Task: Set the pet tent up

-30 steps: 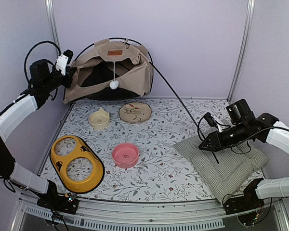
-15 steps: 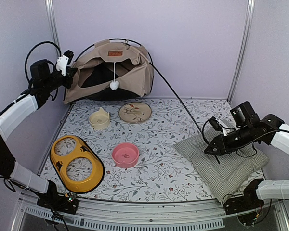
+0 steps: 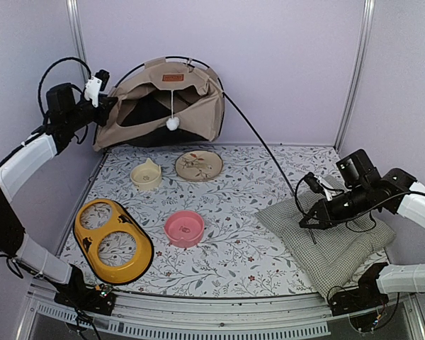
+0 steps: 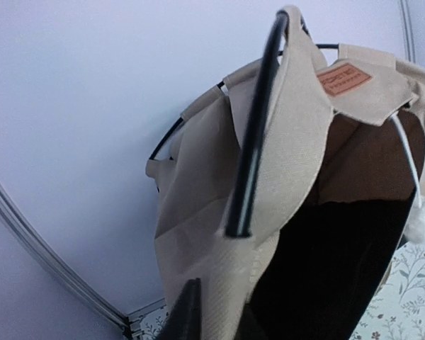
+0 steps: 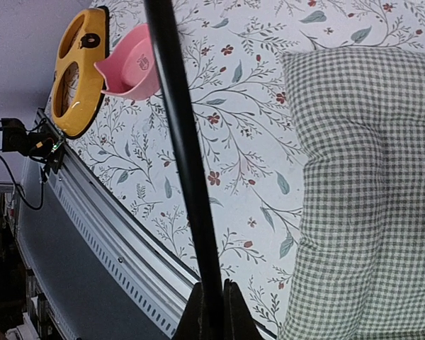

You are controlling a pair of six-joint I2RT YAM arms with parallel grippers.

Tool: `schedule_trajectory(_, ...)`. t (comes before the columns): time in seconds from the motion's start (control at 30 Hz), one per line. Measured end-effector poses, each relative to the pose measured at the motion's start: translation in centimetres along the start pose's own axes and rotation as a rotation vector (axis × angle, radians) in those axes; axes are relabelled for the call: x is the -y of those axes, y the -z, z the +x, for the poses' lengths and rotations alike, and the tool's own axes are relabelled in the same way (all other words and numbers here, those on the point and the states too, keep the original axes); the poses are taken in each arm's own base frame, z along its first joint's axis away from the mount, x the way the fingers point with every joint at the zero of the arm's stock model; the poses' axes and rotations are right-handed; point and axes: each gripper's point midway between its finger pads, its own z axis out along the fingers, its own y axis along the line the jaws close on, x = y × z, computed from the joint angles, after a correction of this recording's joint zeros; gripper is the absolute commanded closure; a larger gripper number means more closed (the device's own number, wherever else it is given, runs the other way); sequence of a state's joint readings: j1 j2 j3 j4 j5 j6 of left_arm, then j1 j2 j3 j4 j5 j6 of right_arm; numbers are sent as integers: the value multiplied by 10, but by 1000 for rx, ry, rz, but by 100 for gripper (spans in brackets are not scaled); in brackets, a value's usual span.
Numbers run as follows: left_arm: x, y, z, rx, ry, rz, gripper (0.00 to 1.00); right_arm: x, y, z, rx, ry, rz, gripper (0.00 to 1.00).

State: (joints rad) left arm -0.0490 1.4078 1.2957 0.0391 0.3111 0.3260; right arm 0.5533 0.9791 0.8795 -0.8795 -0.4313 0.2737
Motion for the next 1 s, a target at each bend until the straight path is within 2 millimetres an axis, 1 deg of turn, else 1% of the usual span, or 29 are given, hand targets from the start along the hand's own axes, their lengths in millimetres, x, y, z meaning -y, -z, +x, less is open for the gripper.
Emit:
schedule_trajectory(0.07,5,-1,-5,17,30,15,51,-9,-3,-1,-2,21,-30,100)
schedule_trajectory(0.1,7,-1,-9,26,43,17,45,-13,-5,-2,-3,30,-46,100)
schedule_trajectory(0.17,17,-3,-18,44,56,19,39,-22,-10,-4,-4,46,-75,100)
schedule_trajectory(0.2,25,-4,-22,50,54,27,37,-25,-12,-5,-6,51,-86,100)
schedule_trajectory(0.33,60,-3,-45,86,74,65,37,-41,-20,-14,14,74,-136,100)
schedule_trajectory(0.4,70,2,-55,104,89,73,38,-46,-20,-21,42,79,-158,100)
schedule_trajectory(0.5,82,14,-70,132,125,69,43,-56,-17,-34,95,82,-198,100)
schedule_trajectory(0.57,92,22,-76,148,157,77,44,-62,-16,-42,124,86,-221,100)
schedule_trajectory(0.63,109,29,-76,159,195,99,44,-69,-16,-48,146,92,-245,100)
schedule_trajectory(0.73,142,30,-63,137,248,150,46,-79,-19,-52,155,107,-280,100)
schedule_trajectory(0.83,178,18,-36,57,307,187,51,-89,-24,-52,151,125,-308,100)
schedule_trajectory(0.93,201,1,-6,-31,370,192,54,-96,-29,-52,144,142,-324,100)
schedule_trajectory(1.0,212,-10,12,-78,406,189,55,-101,-30,-54,144,151,-332,100)
